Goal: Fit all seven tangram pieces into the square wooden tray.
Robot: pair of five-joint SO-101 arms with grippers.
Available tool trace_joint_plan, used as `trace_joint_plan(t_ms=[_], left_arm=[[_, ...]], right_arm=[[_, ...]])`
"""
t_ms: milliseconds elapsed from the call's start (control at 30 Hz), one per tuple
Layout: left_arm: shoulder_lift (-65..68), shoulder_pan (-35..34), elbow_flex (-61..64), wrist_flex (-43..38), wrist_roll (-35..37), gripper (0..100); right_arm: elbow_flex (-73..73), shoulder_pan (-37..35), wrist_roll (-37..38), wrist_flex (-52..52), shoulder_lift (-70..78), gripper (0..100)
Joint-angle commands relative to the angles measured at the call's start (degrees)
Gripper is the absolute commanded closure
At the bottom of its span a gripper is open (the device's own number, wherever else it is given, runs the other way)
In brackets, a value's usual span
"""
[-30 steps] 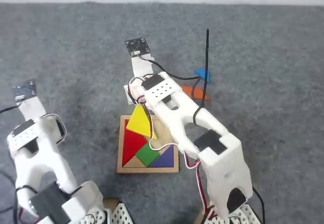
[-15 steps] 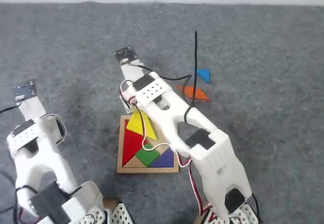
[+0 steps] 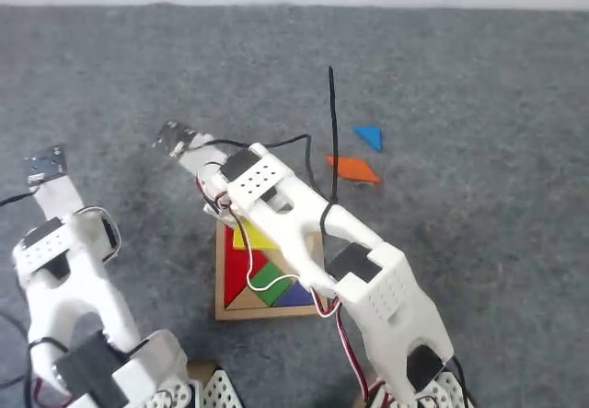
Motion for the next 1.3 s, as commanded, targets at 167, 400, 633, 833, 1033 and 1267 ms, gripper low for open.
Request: trace_joint_plan(t_ms=[167,400,633,833,1033,1267], left_arm=[[-2.64,-0.09,-0.31,-0.53,-0.53,95],[-2.64,-0.09,-0.31,-0.53,-0.53,95],[-2.64,-0.09,-0.31,-0.53,-0.53,95],[-2.64,0.00,-0.31,-0.53,-0.53,95],[-2.64,0.00,-0.31,-0.53,-0.53,95],[-2.64,0.53,-0.22,-0.53,-0.53,95]], right_arm=[[-2.81,-3.74,13.54,6.37,-1.71,86.5],[-2.73,-4.26,8.88,6.37,-6.20,86.2],[-2.55,-2.95,-6.07,6.11,-14.55,86.2],[-2.46,3.56,-21.27,5.85,-14.64,86.6],[2.90,9.36,-25.93,3.21,-14.64,99.1],[16.00,6.46,-17.41,-4.35,-15.08,99.1]])
